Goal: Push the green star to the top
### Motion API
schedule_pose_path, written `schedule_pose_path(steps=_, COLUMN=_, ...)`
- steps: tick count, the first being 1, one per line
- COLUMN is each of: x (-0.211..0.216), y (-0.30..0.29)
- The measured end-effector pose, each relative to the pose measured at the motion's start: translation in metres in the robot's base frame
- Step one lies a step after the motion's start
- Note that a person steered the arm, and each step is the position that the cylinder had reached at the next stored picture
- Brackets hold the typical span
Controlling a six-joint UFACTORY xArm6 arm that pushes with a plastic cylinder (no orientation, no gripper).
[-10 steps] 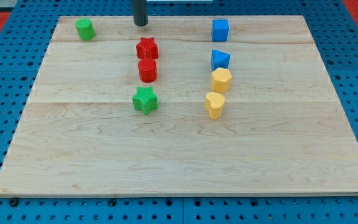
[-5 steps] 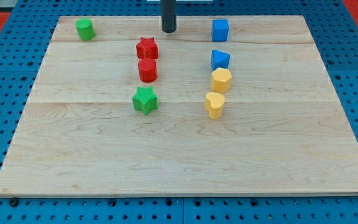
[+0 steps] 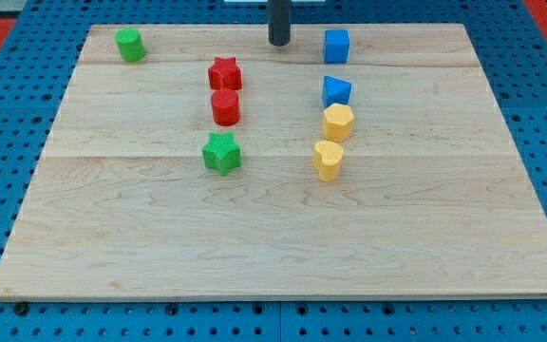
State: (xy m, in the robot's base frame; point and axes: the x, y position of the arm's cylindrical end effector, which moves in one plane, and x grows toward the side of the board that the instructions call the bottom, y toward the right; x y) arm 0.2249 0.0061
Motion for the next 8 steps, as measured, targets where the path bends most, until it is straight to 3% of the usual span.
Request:
schedule_pose_path(steps=1, x=0.001, y=0.0)
schedule_pose_path(steps=5, x=0.251, y=-0.022)
schedule_pose_path(steps=6, x=0.267, y=-0.086)
schedule_pose_path(steps=8, x=0.244, y=-0.073)
